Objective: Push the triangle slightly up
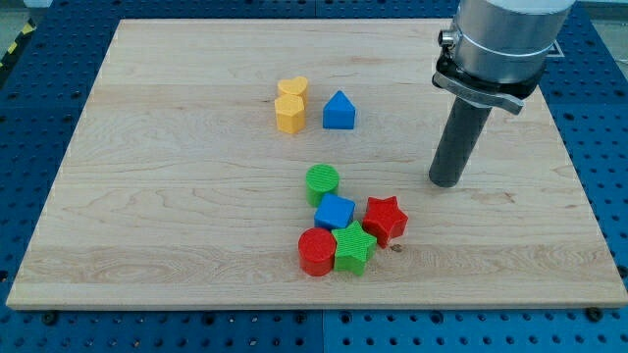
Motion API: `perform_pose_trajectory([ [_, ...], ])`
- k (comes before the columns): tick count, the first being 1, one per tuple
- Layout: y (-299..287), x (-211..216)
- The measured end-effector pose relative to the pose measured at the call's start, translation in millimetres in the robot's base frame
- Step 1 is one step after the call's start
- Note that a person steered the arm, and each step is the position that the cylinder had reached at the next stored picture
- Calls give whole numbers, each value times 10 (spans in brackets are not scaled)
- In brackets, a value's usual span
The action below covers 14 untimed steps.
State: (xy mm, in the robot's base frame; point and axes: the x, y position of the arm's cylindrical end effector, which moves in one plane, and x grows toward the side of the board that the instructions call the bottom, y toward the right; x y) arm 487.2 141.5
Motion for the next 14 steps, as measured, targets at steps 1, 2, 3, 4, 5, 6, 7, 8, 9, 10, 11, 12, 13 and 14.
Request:
perform_pose_trajectory([
  [1,0,0],
  [2,0,37],
  [3,0,136],
  [4,0,264],
  [5,0,380],
  [6,0,393],
  [7,0,393],
  [8,0,406],
  [9,0,406],
  [10,1,431],
  [11,1,472],
  [12,3,502],
  [13,13,545],
  [14,13,557],
])
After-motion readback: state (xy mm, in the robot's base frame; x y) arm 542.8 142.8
